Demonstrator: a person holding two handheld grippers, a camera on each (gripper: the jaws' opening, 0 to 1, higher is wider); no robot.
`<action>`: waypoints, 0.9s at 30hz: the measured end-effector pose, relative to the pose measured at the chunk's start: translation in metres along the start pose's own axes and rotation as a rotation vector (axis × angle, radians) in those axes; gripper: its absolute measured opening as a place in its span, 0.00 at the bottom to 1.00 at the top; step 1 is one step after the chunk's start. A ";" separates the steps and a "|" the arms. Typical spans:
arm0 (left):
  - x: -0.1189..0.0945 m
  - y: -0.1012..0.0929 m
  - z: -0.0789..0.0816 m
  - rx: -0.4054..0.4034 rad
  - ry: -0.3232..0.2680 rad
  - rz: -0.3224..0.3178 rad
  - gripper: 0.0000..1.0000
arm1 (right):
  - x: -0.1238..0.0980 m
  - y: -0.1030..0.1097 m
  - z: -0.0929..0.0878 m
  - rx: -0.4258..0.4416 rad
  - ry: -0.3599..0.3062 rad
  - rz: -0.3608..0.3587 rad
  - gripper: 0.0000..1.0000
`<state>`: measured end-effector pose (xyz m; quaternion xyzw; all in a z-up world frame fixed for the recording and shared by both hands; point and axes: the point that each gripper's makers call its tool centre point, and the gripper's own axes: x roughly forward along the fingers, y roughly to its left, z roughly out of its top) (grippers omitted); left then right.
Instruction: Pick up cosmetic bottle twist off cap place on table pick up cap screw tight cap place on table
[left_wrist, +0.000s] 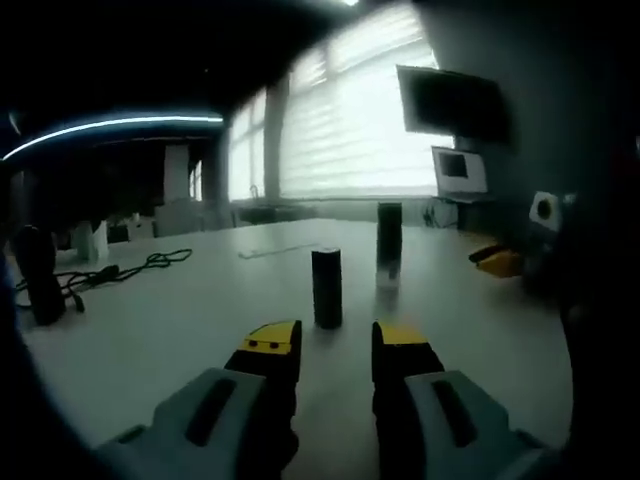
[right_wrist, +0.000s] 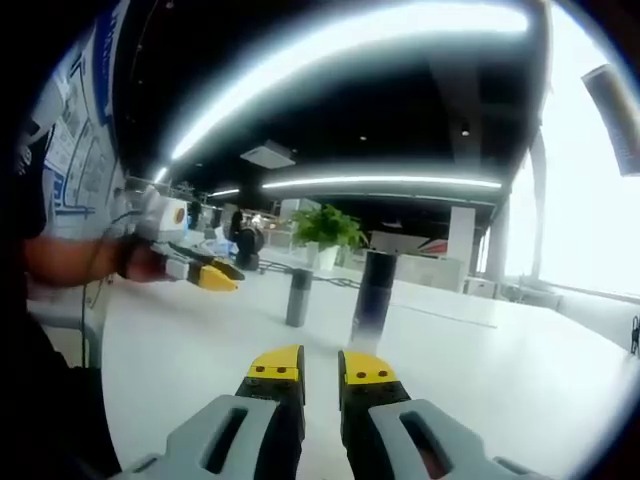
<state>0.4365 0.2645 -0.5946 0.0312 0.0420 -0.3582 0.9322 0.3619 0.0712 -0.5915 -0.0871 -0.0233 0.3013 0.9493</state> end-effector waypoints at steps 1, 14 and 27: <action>0.005 0.000 -0.001 -0.002 0.008 -0.010 0.21 | 0.000 0.000 0.000 -0.001 0.000 0.001 0.07; 0.049 0.003 -0.010 -0.079 0.032 -0.109 0.27 | 0.000 -0.001 -0.001 0.010 -0.001 0.004 0.07; 0.089 -0.001 -0.009 -0.074 0.037 -0.205 0.28 | 0.001 -0.004 -0.004 0.009 0.005 -0.004 0.07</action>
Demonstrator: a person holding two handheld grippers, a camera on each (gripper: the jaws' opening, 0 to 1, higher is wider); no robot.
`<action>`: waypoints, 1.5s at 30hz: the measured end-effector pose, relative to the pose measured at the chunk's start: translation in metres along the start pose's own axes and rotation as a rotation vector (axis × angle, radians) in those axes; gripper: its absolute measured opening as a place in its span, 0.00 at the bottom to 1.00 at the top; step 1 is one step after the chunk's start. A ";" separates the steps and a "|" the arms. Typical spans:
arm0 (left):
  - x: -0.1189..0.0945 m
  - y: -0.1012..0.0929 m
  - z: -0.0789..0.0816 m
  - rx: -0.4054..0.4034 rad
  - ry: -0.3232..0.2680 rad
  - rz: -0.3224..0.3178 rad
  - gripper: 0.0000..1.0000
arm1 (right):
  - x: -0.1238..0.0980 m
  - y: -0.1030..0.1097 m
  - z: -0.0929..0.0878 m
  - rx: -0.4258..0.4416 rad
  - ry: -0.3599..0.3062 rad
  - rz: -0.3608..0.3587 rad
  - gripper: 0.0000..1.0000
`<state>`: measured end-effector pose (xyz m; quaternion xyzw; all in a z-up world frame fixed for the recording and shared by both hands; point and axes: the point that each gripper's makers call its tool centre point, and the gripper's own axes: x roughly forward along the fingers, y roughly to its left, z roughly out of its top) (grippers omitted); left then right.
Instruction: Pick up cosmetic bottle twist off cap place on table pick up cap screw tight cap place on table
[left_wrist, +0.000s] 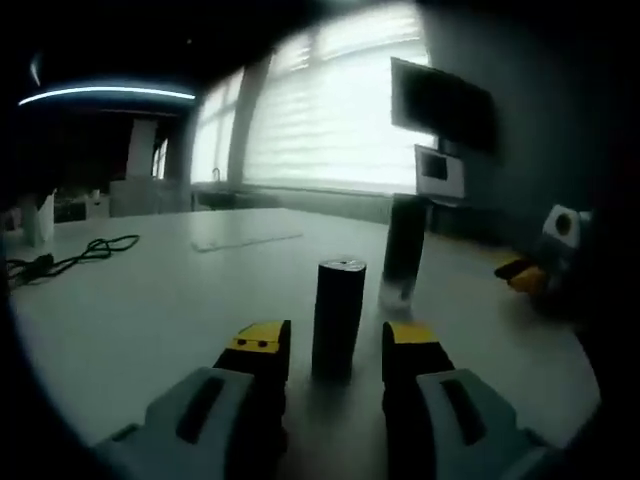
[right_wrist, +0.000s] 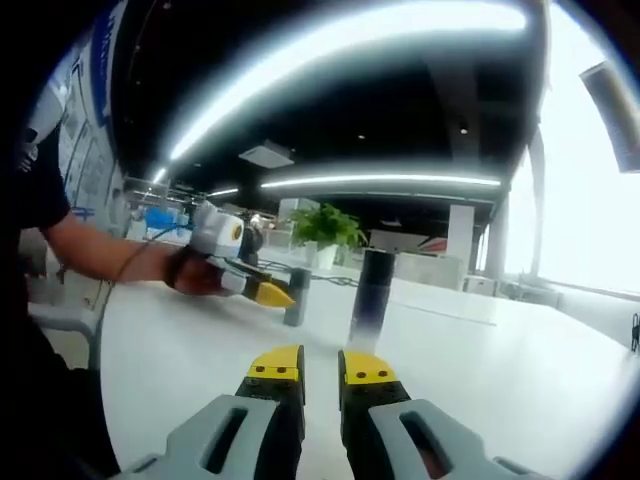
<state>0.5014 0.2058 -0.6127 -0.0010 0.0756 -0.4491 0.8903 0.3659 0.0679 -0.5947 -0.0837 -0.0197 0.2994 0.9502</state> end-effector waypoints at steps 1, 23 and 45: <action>0.001 -0.001 0.000 -0.002 -0.003 -0.006 0.28 | 0.000 0.000 0.000 0.000 0.000 0.000 0.07; 0.009 -0.011 0.001 -0.004 -0.007 -0.043 0.11 | 0.001 0.000 -0.002 -0.010 0.008 0.001 0.07; -0.013 -0.058 -0.001 0.092 -0.004 -0.126 0.09 | 0.001 0.001 -0.001 -0.014 0.005 0.007 0.07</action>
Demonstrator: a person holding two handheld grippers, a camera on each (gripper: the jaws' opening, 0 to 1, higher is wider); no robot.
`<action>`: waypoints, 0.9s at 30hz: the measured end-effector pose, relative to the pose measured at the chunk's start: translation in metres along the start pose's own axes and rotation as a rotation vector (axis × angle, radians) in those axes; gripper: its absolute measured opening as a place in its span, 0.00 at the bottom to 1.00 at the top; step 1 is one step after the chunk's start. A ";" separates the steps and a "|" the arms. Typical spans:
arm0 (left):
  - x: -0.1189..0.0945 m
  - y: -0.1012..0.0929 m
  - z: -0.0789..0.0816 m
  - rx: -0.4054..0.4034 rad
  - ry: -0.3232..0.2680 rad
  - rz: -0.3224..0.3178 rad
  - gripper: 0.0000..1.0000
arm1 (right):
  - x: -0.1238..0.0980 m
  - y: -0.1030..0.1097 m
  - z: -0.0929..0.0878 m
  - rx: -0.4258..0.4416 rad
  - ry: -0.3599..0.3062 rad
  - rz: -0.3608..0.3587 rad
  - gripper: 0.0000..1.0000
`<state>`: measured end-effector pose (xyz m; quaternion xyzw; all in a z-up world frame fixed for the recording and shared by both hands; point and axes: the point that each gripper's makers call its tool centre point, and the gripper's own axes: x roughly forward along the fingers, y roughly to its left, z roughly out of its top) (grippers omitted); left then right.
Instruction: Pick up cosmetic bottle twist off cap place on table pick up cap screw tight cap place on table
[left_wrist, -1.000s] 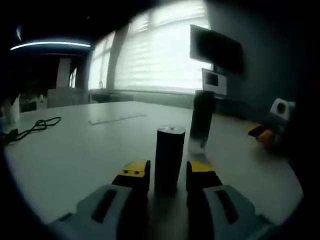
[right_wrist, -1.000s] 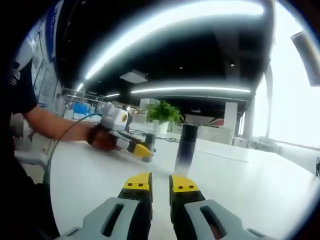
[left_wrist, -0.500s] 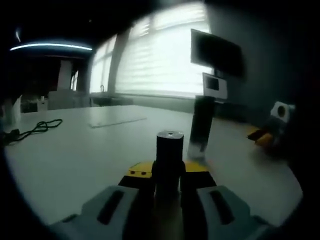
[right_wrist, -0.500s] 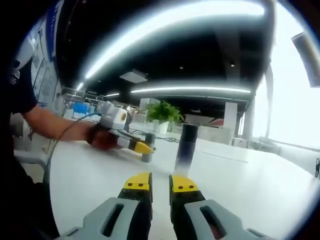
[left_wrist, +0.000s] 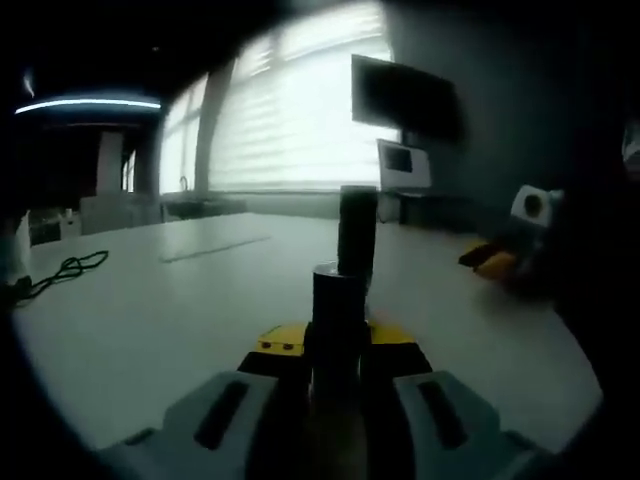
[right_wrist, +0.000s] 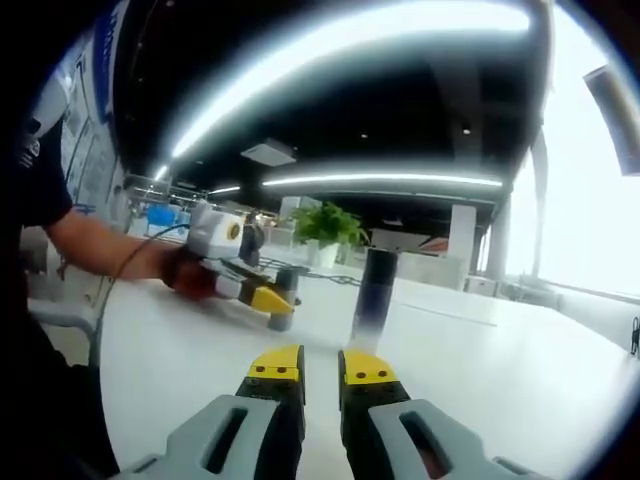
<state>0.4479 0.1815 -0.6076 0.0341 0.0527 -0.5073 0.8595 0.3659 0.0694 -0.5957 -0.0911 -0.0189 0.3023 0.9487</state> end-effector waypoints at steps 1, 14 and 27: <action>-0.001 -0.004 0.000 0.006 0.000 -0.004 0.09 | 0.000 0.000 0.000 -0.001 0.000 0.001 0.07; -0.012 -0.033 0.013 -0.009 -0.044 -0.070 0.09 | 0.000 0.001 0.001 0.003 -0.003 0.006 0.07; -0.024 -0.058 0.009 -0.036 -0.038 -0.096 0.10 | -0.001 0.004 0.001 0.008 -0.005 0.017 0.05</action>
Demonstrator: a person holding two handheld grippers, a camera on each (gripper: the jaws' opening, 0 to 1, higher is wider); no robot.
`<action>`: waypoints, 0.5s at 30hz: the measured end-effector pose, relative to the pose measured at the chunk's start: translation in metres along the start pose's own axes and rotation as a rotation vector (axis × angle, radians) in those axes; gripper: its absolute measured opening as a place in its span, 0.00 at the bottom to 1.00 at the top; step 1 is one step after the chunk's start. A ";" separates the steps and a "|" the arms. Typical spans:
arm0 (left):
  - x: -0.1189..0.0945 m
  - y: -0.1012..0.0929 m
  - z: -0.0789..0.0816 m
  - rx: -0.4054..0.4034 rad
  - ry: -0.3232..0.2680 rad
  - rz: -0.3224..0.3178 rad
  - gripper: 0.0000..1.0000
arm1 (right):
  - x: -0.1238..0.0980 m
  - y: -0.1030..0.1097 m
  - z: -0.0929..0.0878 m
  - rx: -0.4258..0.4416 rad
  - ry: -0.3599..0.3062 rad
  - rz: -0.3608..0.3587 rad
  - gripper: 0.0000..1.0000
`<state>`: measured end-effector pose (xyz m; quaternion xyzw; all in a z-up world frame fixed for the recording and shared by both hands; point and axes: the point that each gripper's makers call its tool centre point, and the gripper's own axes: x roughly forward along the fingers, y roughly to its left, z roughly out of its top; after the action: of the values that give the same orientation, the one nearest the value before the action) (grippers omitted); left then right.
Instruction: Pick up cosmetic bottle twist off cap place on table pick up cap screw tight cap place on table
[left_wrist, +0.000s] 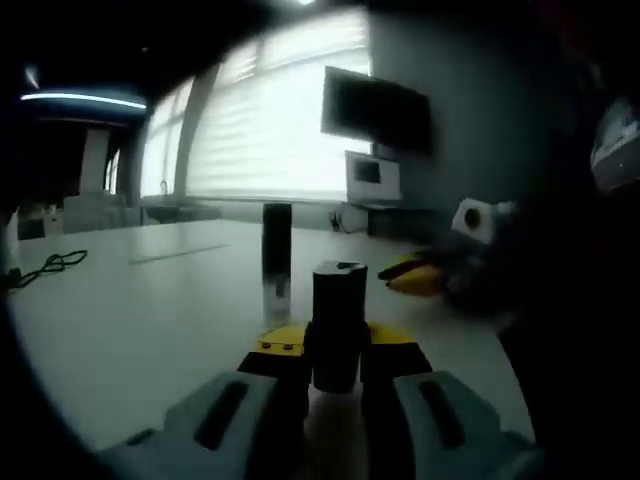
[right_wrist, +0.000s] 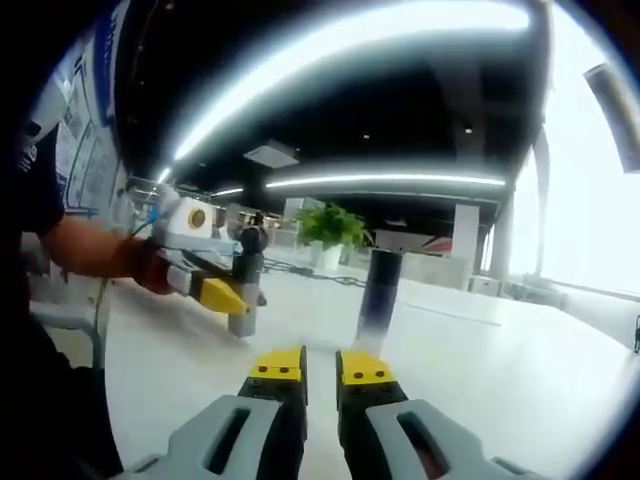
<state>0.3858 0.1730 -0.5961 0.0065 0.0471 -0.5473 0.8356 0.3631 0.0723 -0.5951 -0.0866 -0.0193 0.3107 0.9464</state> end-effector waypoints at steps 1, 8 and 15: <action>-0.001 -0.003 0.000 0.004 0.003 -0.003 0.10 | 0.000 0.000 0.000 -0.001 -0.001 0.000 0.05; -0.004 -0.023 -0.001 0.002 0.016 -0.031 0.10 | 0.000 0.000 0.000 0.002 -0.001 0.002 0.05; 0.000 -0.040 -0.008 0.036 0.029 -0.071 0.10 | 0.000 0.000 -0.001 -0.003 0.002 0.002 0.05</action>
<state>0.3482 0.1570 -0.6025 0.0276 0.0494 -0.5772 0.8146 0.3633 0.0725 -0.5958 -0.0882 -0.0187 0.3115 0.9460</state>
